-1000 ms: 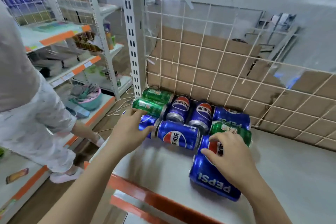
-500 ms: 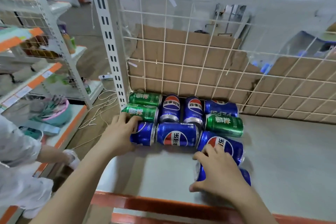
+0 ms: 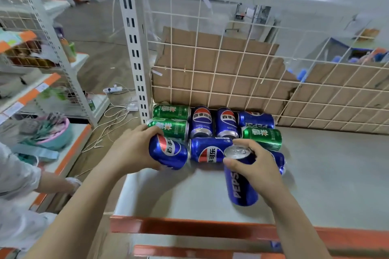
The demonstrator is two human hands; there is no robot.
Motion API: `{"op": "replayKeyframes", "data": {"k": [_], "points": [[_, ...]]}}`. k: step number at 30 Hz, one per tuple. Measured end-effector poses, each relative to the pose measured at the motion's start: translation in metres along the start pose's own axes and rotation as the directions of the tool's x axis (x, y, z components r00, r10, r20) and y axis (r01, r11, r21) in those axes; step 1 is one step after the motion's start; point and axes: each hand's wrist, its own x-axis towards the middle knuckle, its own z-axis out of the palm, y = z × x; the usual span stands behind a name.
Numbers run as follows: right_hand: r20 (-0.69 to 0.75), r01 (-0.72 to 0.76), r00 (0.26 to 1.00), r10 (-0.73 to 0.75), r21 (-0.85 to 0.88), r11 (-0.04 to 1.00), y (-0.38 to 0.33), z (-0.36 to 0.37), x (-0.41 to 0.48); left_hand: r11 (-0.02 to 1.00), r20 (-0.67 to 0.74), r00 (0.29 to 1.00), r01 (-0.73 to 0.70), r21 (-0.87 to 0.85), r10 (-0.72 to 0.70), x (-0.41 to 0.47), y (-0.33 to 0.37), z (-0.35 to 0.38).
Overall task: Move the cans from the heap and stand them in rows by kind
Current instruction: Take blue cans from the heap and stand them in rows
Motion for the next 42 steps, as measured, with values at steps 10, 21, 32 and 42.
{"op": "replayKeyframes", "data": {"k": [10,21,32,42], "points": [[-0.158,-0.048,0.985,0.073,0.153,0.987,0.006,0.018,-0.024,0.772,-0.229,0.966,-0.054,-0.633,-0.120,-0.009,0.019,0.020],[-0.303,-0.040,0.942,0.144,0.325,0.945,0.015,0.021,-0.040,0.456,-0.231,0.903,-0.044,-0.889,-0.363,-0.018,0.048,0.030],[-0.372,-0.039,0.908,0.192,0.383,0.923,0.040,-0.077,-0.089,0.442,-0.036,0.988,-0.100,-0.891,0.152,-0.034,0.194,0.046],[-0.521,-0.135,0.812,0.264,0.272,0.953,0.125,-0.273,-0.202,0.498,0.060,0.873,-0.218,-0.840,0.484,-0.080,0.439,0.122]]}}
